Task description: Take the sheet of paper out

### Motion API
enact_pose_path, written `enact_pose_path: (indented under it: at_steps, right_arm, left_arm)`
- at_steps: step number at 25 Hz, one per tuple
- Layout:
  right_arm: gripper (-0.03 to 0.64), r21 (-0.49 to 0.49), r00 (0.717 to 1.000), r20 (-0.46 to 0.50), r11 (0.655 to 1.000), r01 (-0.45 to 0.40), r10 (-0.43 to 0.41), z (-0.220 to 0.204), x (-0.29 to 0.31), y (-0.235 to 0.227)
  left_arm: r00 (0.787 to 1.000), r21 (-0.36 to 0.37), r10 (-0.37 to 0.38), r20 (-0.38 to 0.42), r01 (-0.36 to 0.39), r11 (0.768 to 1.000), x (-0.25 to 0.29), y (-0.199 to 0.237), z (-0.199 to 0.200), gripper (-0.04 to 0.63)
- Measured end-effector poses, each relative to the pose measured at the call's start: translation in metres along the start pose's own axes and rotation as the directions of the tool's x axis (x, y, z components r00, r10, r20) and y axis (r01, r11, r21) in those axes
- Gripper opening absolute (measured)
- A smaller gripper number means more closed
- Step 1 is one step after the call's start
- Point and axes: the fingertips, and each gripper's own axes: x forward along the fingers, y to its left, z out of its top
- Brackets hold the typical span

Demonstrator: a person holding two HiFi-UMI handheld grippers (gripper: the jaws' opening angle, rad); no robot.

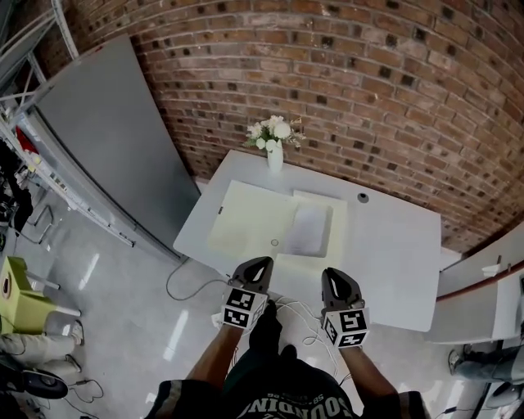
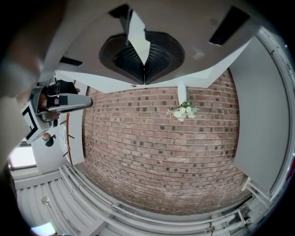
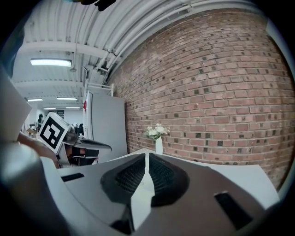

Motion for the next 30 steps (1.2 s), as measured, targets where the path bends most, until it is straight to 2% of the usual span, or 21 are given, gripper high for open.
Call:
enact_pose_path:
  at_steps: [9, 17, 24, 30]
  right_arm:
    - [0.071, 0.009, 0.998, -0.020, 0.998, 0.058, -0.058, 0.024, 0.082, -0.030]
    - [0.071, 0.013, 0.993, -0.028, 0.993, 0.114, -0.114, 0.045, 0.138, -0.041]
    - [0.071, 0.034, 0.985, -0.047, 0.985, 0.170, -0.169, 0.052, 0.162, -0.046]
    - [0.071, 0.032, 0.977, -0.067, 0.978, 0.205, -0.202, 0.052, 0.170, -0.053]
  left_arm:
    - [0.998, -0.007, -0.063, -0.007, 0.063, 0.998, 0.075, 0.056, 0.020, 0.011]
    - [0.991, -0.008, -0.134, -0.005, 0.134, 0.991, 0.121, 0.093, 0.040, 0.011]
    - [0.983, -0.031, -0.184, -0.017, 0.183, 0.983, 0.150, 0.116, 0.044, 0.011]
    - [0.974, -0.038, -0.228, -0.018, 0.227, 0.973, 0.168, 0.117, 0.049, 0.011]
